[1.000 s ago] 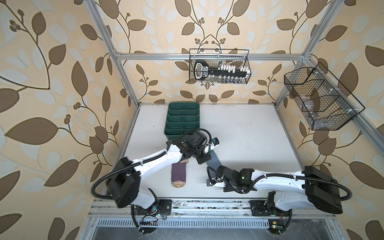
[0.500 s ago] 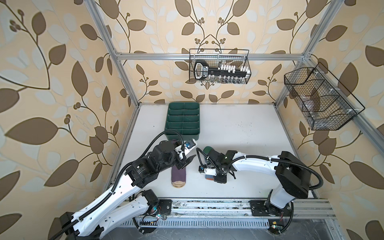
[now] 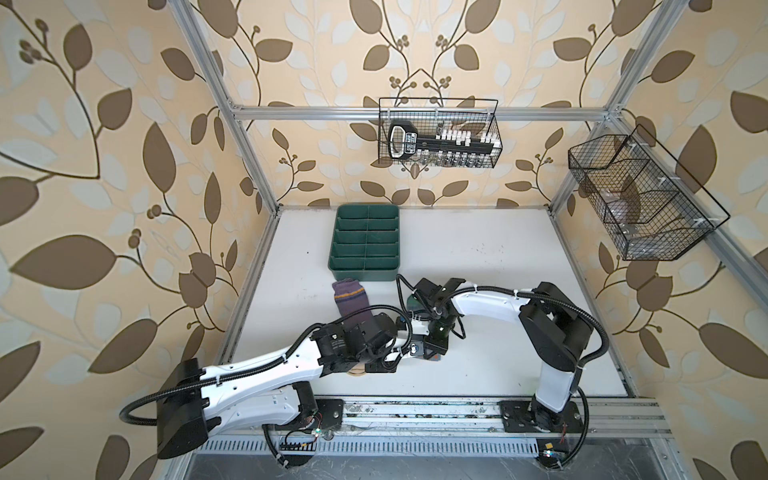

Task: Roll the socks

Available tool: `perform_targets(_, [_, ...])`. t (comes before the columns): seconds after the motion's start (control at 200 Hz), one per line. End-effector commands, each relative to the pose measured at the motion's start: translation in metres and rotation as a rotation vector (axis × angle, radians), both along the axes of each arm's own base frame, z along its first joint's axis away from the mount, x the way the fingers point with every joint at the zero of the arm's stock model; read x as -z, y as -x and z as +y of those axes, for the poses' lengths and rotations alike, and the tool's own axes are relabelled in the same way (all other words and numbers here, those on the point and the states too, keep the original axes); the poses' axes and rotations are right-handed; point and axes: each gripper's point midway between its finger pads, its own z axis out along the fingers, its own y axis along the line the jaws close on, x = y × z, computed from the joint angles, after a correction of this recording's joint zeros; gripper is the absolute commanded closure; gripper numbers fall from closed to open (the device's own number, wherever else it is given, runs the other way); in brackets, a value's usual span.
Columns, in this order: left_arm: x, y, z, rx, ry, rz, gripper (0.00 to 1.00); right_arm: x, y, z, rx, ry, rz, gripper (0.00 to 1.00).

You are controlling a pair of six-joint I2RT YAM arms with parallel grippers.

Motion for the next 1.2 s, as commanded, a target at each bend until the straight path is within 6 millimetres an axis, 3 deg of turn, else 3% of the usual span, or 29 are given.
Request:
perform_targets(0.0, [-0.005,-0.013,-0.02,0.015,0.036,-0.074,0.36,0.035,-0.004,-0.02,-0.039,0.097,0.011,1.0])
perform_targets(0.29, [0.039,-0.006,-0.048,0.034,-0.055,0.013,0.41,0.043,-0.029,-0.04,-0.002,0.121,-0.026,0.99])
perform_targets(0.42, [0.048,-0.019,-0.058,0.001,-0.059,-0.022,0.41,0.04,-0.034,-0.041,0.008,0.104,-0.026,0.98])
perform_targets(0.625, [0.063,-0.036,-0.068,-0.033,-0.071,-0.066,0.49,0.037,-0.031,-0.037,0.014,0.079,-0.005,0.97])
perform_targets(0.87, [0.053,-0.048,-0.073,-0.083,-0.011,-0.137,0.46,0.034,-0.023,-0.033,0.015,0.057,0.035,0.96])
perform_targets(1.05, [0.057,-0.05,-0.077,-0.06,-0.02,-0.148,0.44,0.032,-0.018,-0.031,0.018,0.048,0.065,0.96])
perform_targets(1.195, [0.045,-0.051,-0.081,-0.066,0.013,-0.158,0.43,0.035,-0.014,-0.032,0.022,0.061,0.092,0.96])
